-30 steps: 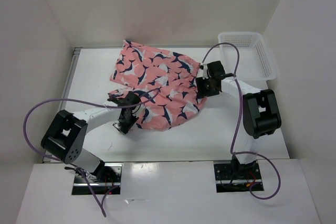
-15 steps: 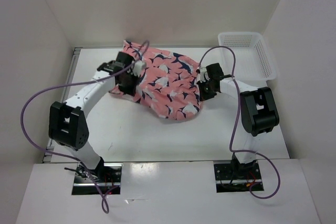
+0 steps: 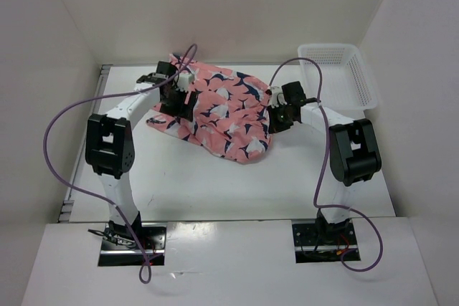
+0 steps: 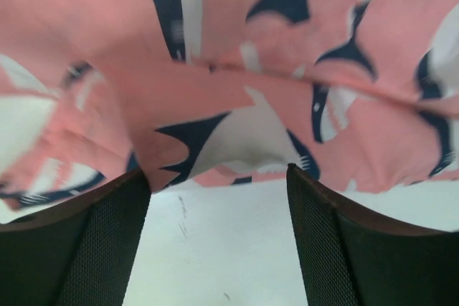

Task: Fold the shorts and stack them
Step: Fold the shorts

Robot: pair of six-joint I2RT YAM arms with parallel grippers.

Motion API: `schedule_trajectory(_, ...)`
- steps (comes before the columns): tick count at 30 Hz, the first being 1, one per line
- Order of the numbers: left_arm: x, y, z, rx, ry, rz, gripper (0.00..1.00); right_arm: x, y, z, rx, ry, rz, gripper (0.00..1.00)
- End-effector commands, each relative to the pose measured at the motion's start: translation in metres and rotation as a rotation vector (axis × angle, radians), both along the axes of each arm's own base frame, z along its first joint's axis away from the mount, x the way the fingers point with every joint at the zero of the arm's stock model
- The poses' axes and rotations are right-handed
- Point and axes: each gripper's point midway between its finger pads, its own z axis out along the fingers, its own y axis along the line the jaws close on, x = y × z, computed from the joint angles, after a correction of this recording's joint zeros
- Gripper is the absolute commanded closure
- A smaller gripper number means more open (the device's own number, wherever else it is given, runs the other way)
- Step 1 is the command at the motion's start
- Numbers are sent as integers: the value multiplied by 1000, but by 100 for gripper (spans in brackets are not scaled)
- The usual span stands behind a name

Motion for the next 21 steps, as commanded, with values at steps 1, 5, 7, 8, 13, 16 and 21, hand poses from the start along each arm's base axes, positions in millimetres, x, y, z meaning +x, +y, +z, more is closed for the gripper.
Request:
schedule_trajectory(1, 30, -6, 70, -93, -188, -15, 18, 14, 10, 19, 32, -61, 33, 100)
schedule_trajectory(5, 16, 10, 71, -83, -159, 17, 18, 17, 10, 23, 30, -74, 40, 100)
schedule_trajectory(7, 7, 17, 78, -121, -147, 24, 19, 17, 10, 22, 26, -78, 48, 100)
schedule_trajectory(8, 1, 25, 78, -163, -109, 35, 22, 17, 10, 22, 26, -78, 48, 100)
schedule_trajectory(13, -63, 32, 47, -213, 122, 67, 73, 9, 7, 17, 17, -60, 56, 100)
schedule_trajectory(16, -75, 31, 24, -222, 178, 68, 77, 9, 7, 14, 15, -51, 56, 100)
schedule_trajectory(21, -61, 10, 35, -348, 131, 8, 60, 3, 6, 11, 13, -40, 56, 100)
